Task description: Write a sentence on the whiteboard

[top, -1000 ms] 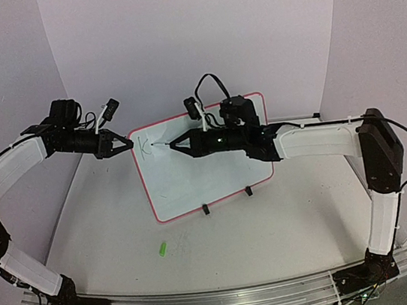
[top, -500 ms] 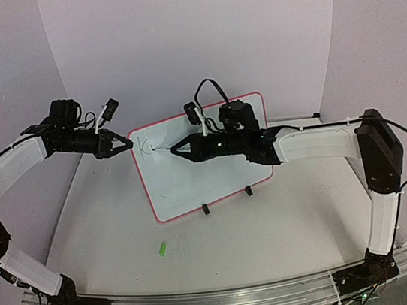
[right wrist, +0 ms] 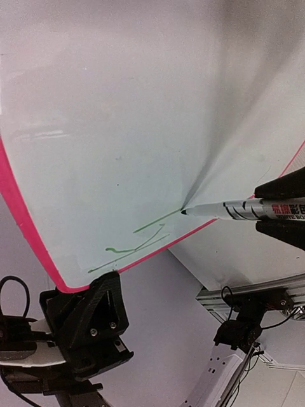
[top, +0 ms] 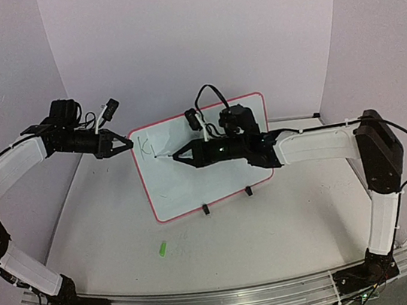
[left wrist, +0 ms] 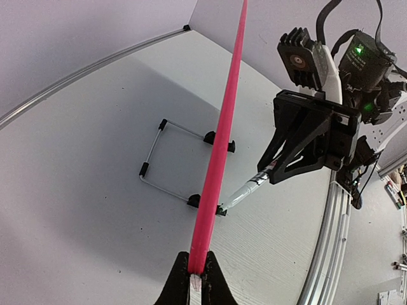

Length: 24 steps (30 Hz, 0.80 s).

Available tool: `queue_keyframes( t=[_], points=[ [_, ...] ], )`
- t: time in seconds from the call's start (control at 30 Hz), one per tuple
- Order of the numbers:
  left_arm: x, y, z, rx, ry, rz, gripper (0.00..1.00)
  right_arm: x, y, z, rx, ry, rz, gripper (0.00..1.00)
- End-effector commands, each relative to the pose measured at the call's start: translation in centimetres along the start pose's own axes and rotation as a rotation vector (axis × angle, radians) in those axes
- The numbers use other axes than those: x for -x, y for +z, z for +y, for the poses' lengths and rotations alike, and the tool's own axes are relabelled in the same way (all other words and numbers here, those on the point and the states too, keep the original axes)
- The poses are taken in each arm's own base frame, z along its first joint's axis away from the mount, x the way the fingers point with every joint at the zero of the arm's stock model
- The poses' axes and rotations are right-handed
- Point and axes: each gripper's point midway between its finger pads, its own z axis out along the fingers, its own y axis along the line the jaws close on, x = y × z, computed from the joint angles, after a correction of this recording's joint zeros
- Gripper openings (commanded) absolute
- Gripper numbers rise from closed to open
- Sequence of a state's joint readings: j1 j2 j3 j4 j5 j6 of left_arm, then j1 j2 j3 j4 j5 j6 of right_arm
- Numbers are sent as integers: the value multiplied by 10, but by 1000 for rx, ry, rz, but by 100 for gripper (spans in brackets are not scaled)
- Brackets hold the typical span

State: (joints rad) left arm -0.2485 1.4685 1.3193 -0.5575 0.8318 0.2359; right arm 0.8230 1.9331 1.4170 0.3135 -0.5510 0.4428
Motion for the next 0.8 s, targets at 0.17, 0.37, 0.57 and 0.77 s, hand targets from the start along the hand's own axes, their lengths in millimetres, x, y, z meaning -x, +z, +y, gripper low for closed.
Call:
queue_keyframes(
  t=[0.17, 0.37, 0.57, 0.77],
  points=[
    [16, -11, -11, -2, 56, -48, 0, 59, -24, 44, 81, -85, -146, 0],
    [16, -11, -11, -1, 57, -48, 0, 61, -17, 35, 45, -81, -162, 0],
    [16, -11, -11, -1, 56, -48, 0, 67, -14, 33, 41, -88, -174, 0],
    [16, -11, -10, -3, 55, -46, 0, 66, -8, 32, 49, -87, -166, 0]
  ],
)
